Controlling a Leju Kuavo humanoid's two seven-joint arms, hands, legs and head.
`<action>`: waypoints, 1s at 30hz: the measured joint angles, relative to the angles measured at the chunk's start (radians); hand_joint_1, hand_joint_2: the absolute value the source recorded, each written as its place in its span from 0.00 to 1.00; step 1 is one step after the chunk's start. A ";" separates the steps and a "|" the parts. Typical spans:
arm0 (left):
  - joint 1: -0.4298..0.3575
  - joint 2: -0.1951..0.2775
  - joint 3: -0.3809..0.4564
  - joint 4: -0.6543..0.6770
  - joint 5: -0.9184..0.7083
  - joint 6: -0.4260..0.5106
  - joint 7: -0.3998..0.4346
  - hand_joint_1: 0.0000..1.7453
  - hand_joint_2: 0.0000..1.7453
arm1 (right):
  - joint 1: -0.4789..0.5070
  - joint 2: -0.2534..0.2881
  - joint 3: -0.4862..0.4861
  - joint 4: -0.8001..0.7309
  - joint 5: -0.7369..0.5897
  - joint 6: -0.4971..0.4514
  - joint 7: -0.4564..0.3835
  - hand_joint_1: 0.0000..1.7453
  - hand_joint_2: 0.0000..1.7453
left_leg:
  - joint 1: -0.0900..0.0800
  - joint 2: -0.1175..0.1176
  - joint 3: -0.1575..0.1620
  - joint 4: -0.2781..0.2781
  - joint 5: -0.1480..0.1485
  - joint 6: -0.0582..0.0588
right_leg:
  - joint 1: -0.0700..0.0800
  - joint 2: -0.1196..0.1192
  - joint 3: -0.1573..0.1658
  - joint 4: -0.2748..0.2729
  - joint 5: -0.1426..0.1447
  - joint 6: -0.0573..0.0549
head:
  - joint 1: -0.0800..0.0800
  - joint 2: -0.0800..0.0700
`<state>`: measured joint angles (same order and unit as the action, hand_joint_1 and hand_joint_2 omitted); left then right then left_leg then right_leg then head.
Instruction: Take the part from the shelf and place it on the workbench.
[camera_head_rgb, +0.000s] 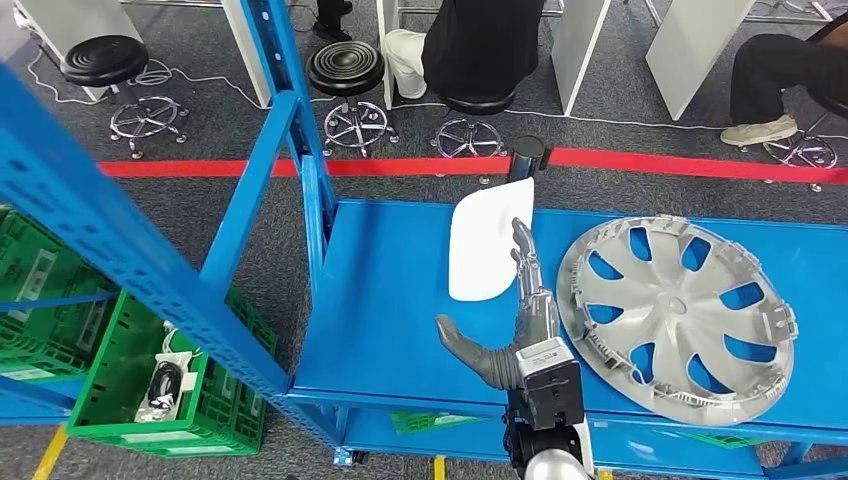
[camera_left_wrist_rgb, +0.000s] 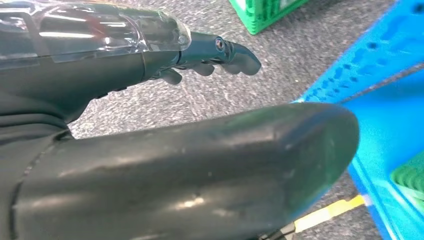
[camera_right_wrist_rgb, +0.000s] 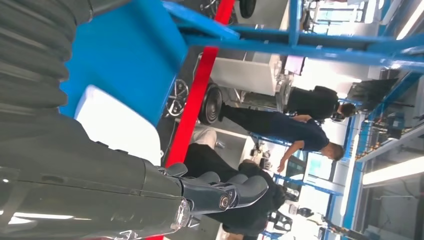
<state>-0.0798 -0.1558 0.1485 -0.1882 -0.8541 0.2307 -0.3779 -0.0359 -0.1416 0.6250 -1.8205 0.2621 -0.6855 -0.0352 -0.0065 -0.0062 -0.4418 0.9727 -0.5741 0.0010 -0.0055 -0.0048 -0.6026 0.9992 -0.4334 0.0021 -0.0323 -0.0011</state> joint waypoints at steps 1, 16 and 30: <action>0.001 0.000 0.000 0.000 0.000 0.000 0.000 0.00 0.00 | 0.000 0.000 0.000 0.000 0.000 0.000 0.000 0.00 1.00 | -0.001 0.000 -0.005 -0.003 0.006 0.003 | -0.001 0.000 -0.002 -0.001 0.007 0.006 | -0.001 0.000; -0.002 -0.001 -0.006 0.000 0.000 0.001 0.000 0.00 0.00 | -0.002 -0.001 -0.006 0.002 0.000 0.000 0.002 0.00 1.00 | -0.006 0.004 -0.141 0.031 0.107 -0.002 | -0.009 0.012 0.115 -0.003 -0.097 0.026 | 0.007 0.000; -0.006 0.003 -0.006 0.000 0.001 0.004 0.000 0.00 0.00 | -0.005 0.000 -0.006 0.003 -0.002 0.000 0.006 0.00 1.00 | -0.024 -0.004 -0.003 0.015 0.006 0.034 | 0.012 -0.003 -0.003 0.004 -0.008 -0.016 | -0.013 0.000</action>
<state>-0.0858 -0.1533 0.1421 -0.1884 -0.8531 0.2343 -0.3777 -0.0409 -0.1416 0.6192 -1.8172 0.2597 -0.6855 -0.0290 -0.0305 -0.0104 -0.4451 0.9880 -0.5682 0.0351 0.0065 -0.0083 -0.6056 1.0027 -0.4412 -0.0135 -0.0451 -0.0011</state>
